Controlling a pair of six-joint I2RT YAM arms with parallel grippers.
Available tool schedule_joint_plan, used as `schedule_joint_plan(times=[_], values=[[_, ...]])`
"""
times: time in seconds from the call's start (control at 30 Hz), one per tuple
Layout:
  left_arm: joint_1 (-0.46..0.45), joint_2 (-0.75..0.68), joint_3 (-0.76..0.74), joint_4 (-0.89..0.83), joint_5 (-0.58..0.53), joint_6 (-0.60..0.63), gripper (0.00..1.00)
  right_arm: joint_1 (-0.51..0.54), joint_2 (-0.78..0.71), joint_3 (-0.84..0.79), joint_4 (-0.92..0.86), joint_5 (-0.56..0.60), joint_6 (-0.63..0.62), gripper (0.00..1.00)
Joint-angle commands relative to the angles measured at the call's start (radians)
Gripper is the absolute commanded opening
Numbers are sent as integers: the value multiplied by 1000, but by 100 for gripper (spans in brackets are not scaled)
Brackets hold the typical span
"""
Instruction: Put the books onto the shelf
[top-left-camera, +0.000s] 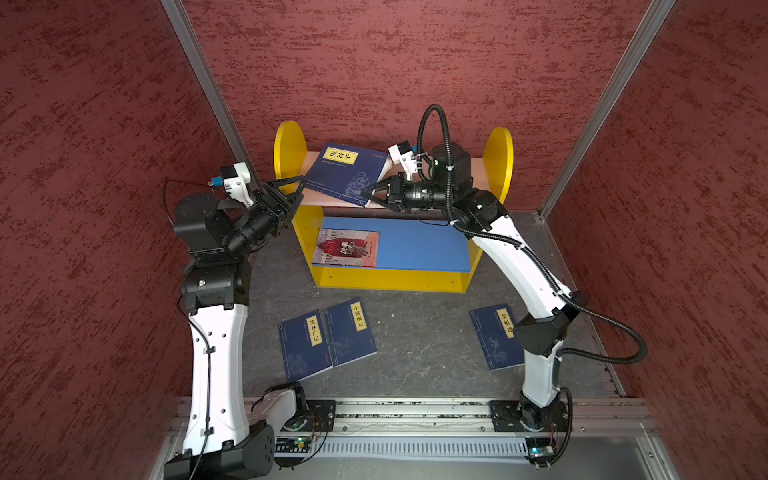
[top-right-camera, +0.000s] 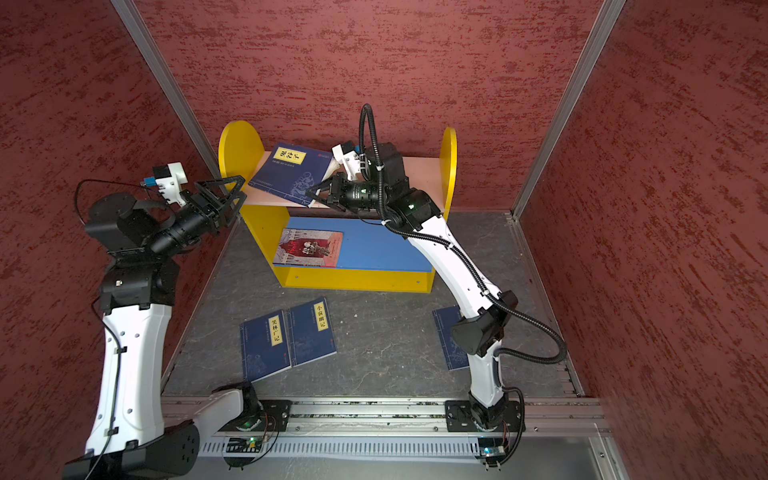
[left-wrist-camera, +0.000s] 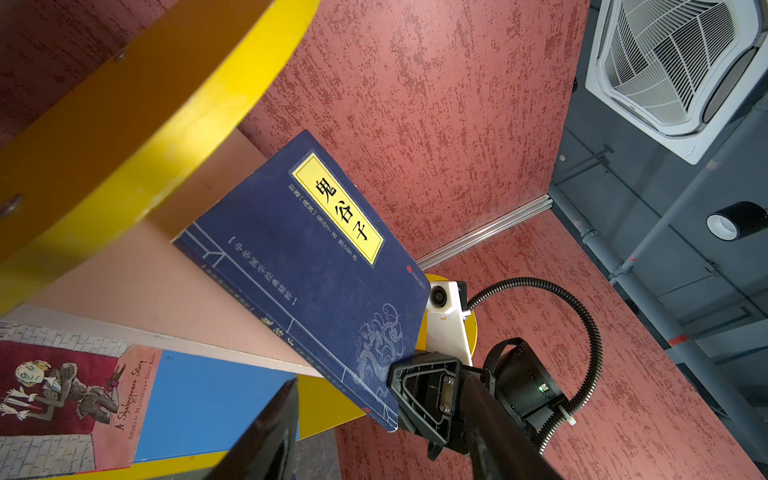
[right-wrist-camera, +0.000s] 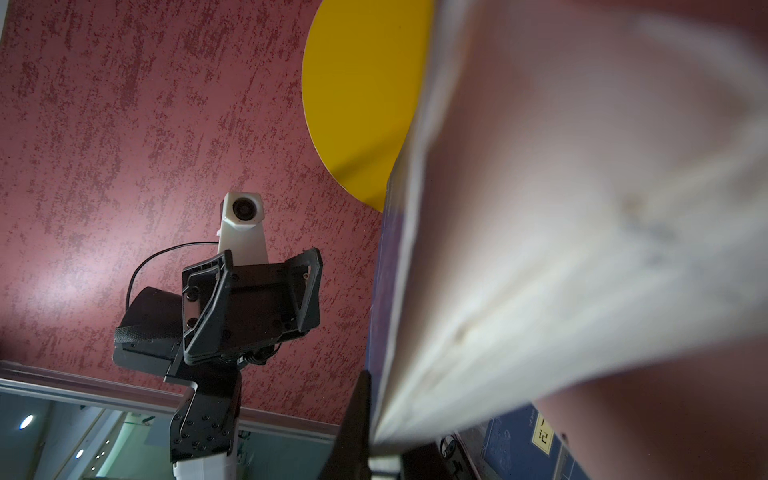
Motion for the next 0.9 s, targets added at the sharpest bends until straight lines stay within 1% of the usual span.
schedule_joint_plan(times=[0.0,0.17,0.23,0.37,0.47,0.53,0.57,0.63,0.7,0.77,0.87], values=[[8,1,4,41,15,4,63,-16,12,41,42,-68,33,7],[7,2,4,49,16,-1,63,-28,27,53,25,-76,46,9],[6,4,2,50,16,-5,63,-29,34,60,15,-79,42,13],[4,6,1,64,10,-18,63,-31,46,86,-16,-73,37,25],[-4,15,6,76,5,-19,64,-32,47,90,-26,-62,37,27],[-17,27,18,78,4,-4,64,-32,47,92,-34,-53,38,32],[-25,32,25,78,1,10,65,-34,48,93,-39,-50,36,33],[-48,45,41,70,-13,55,65,-34,48,93,-52,-44,33,38],[-77,65,67,58,-16,128,65,-34,46,94,-66,-38,29,39],[-116,85,103,27,-26,241,66,-36,46,94,-82,-28,21,39],[-177,123,175,-67,-24,459,66,-36,43,95,-87,-24,20,37]])
